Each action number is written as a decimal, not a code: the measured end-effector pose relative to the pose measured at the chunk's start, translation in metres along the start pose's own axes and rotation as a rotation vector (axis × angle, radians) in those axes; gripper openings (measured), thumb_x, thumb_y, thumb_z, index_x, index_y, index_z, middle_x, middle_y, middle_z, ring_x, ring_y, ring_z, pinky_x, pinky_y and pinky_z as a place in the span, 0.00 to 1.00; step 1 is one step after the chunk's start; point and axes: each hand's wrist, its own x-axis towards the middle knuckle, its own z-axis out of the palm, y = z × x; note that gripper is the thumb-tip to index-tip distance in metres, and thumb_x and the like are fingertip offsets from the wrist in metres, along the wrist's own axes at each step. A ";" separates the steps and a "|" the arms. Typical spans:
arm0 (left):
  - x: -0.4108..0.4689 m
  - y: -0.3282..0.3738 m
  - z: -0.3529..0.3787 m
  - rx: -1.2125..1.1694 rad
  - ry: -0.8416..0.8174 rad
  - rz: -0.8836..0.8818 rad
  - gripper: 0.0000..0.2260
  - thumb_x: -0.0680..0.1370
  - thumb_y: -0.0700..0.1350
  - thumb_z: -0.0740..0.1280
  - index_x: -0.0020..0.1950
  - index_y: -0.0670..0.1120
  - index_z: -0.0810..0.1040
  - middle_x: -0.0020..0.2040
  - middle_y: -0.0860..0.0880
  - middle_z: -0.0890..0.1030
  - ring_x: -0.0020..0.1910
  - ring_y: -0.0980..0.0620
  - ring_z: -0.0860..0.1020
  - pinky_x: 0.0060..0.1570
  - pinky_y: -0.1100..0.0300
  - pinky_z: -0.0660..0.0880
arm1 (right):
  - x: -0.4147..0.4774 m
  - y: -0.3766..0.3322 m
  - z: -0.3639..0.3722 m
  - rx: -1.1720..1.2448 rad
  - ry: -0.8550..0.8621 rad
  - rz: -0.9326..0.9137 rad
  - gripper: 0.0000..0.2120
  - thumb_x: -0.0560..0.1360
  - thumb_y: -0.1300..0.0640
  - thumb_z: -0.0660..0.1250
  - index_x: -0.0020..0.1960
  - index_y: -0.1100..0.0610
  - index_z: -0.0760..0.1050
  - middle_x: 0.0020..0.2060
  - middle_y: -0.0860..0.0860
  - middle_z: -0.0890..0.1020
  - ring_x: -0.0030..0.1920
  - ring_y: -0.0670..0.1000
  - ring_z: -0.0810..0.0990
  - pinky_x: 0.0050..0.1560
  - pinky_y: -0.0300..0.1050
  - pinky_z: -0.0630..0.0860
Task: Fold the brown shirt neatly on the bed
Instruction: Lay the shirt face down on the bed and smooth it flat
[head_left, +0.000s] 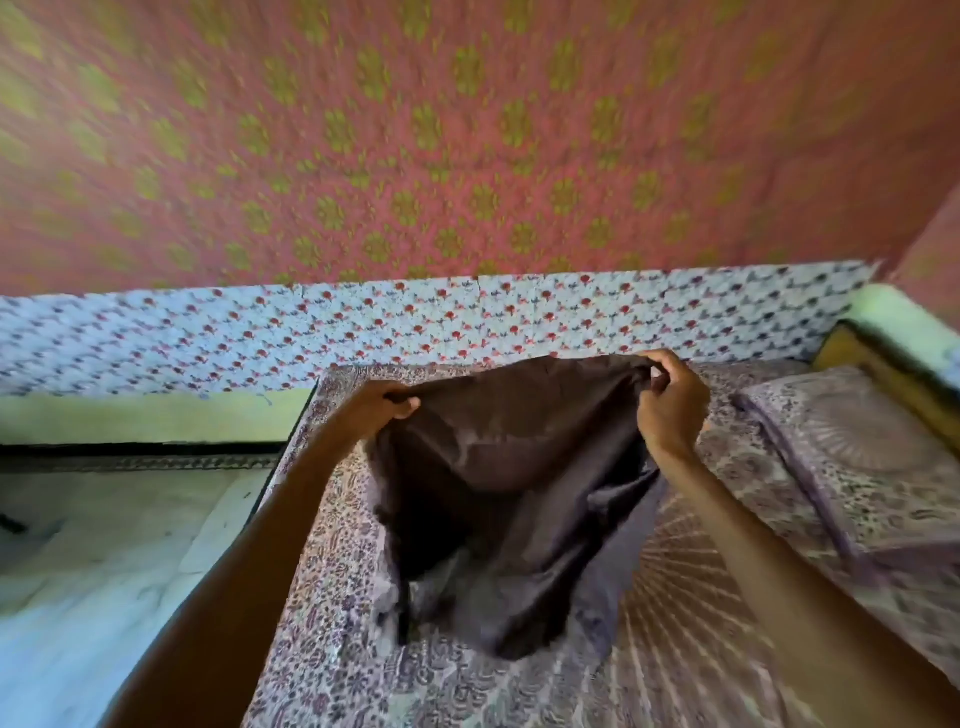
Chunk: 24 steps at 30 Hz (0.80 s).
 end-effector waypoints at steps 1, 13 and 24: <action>-0.013 0.014 0.002 -0.067 0.056 0.029 0.02 0.77 0.42 0.69 0.47 0.43 0.80 0.41 0.44 0.79 0.34 0.58 0.77 0.40 0.64 0.73 | 0.003 -0.005 -0.017 0.005 0.015 -0.024 0.17 0.74 0.73 0.58 0.53 0.59 0.81 0.47 0.58 0.84 0.46 0.59 0.81 0.40 0.42 0.70; -0.089 0.071 0.085 0.152 -0.416 0.057 0.22 0.62 0.60 0.78 0.44 0.45 0.81 0.45 0.46 0.83 0.47 0.48 0.81 0.50 0.55 0.72 | 0.012 -0.029 -0.145 0.048 0.077 -0.132 0.17 0.75 0.72 0.58 0.51 0.57 0.81 0.42 0.50 0.82 0.35 0.48 0.76 0.31 0.35 0.67; -0.117 0.096 0.137 0.300 -0.158 0.232 0.18 0.66 0.56 0.75 0.49 0.48 0.79 0.40 0.51 0.81 0.37 0.60 0.79 0.39 0.66 0.74 | 0.014 -0.009 -0.208 -0.038 0.327 -0.166 0.17 0.72 0.70 0.56 0.50 0.57 0.80 0.40 0.57 0.83 0.41 0.59 0.79 0.36 0.43 0.64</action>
